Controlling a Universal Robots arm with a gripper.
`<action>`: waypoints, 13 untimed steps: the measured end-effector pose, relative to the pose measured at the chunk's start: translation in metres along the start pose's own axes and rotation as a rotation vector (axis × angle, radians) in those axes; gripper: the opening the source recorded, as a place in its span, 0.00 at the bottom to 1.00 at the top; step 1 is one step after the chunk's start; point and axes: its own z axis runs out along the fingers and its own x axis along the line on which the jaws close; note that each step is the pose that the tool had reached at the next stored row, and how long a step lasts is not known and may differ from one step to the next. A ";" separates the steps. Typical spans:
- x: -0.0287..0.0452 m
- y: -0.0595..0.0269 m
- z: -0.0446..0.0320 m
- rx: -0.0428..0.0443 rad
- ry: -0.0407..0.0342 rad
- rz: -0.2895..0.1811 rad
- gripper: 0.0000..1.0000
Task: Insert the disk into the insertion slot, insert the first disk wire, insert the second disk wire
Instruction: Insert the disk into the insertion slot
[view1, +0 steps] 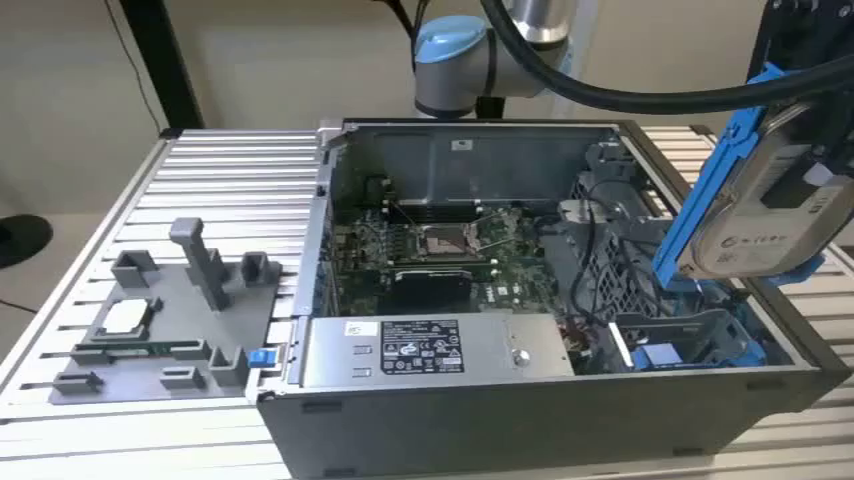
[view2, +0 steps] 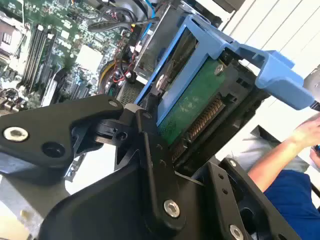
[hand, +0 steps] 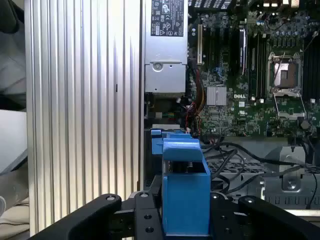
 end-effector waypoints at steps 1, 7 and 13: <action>0.0000 0.0000 0.0000 0.0000 -0.0002 0.000 0.00; 0.0000 0.0000 0.0000 -0.0001 -0.0052 0.000 0.00; 0.0000 0.0000 0.0000 -0.0001 -0.0061 0.000 0.00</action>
